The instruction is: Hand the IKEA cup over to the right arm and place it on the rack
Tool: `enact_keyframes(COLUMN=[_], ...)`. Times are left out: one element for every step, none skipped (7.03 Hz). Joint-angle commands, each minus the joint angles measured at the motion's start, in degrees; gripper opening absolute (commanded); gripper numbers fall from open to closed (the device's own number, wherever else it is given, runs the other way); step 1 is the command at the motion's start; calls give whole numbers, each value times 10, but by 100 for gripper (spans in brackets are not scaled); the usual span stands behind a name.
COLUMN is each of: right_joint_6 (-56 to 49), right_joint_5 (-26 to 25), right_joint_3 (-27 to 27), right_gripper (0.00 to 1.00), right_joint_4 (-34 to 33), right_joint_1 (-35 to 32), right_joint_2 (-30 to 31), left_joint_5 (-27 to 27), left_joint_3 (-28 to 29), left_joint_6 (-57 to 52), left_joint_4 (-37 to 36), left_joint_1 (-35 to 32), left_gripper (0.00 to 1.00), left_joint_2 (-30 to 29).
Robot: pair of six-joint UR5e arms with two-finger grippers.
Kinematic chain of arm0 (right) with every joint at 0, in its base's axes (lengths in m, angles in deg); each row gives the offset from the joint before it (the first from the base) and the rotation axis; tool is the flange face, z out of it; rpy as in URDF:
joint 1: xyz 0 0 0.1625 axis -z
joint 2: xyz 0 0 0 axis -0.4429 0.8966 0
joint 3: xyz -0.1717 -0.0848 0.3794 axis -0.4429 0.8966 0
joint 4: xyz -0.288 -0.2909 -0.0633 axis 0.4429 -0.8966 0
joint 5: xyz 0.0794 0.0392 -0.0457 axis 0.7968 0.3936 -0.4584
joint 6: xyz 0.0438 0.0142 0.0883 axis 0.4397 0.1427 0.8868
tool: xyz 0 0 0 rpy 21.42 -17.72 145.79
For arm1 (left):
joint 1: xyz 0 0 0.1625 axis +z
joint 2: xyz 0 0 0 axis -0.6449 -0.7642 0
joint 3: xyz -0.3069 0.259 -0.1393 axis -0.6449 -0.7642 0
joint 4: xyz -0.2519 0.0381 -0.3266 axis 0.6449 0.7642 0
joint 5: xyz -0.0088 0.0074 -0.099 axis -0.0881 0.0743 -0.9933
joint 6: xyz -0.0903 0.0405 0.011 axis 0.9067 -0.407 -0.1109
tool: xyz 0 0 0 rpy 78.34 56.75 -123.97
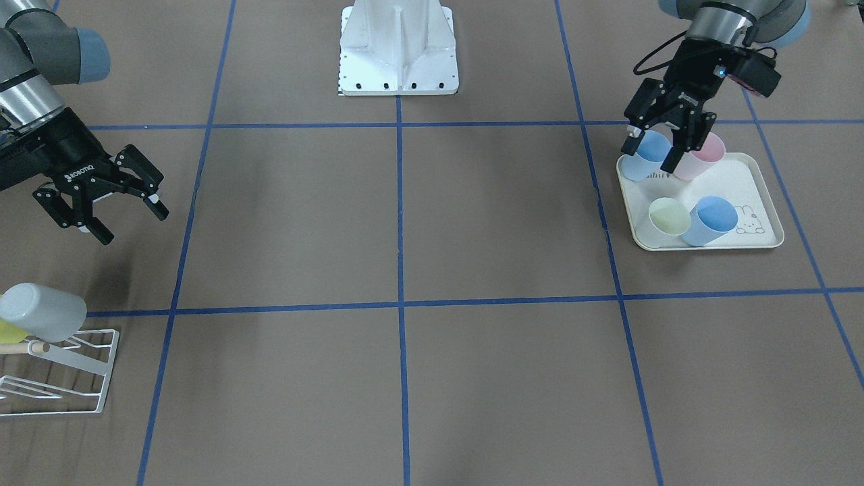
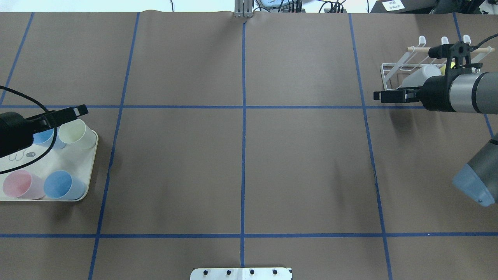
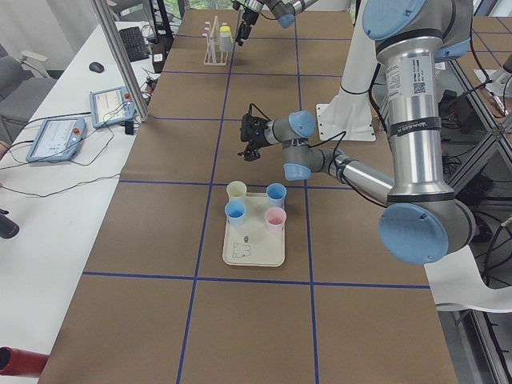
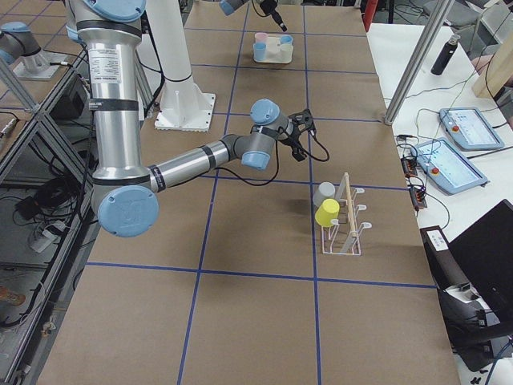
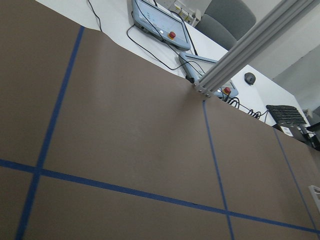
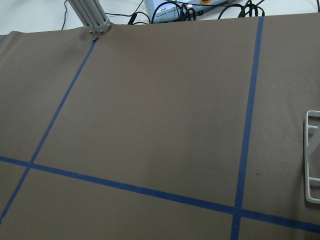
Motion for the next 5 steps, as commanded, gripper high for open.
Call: enact_keyframes(right_joint_6=[-3, -5, -6, -6, -7], right_joint_5=[-13, -22, -22, -22, -22], right_joint_3=[3, 4, 2, 2, 4], right_gripper=[100, 100, 100, 100, 100], right_joint_4=[-1, -2, -2, -2, -2], right_joint_1=[1, 2, 1, 2, 1], right_joint_2=[27, 34, 41, 46, 49], left_joint_5=[-23, -46, -49, -61, -111], left_joint_3=[33, 40, 57, 70, 67], left_joint_6=[-125, -149, -157, -156, -150], left_joint_4=[-7, -8, -9, -10, -17], left_joint_1=[-40, -52, -52, -52, -53], left_gripper=[100, 100, 100, 99, 98], left_joint_2=[67, 100, 118, 118, 119])
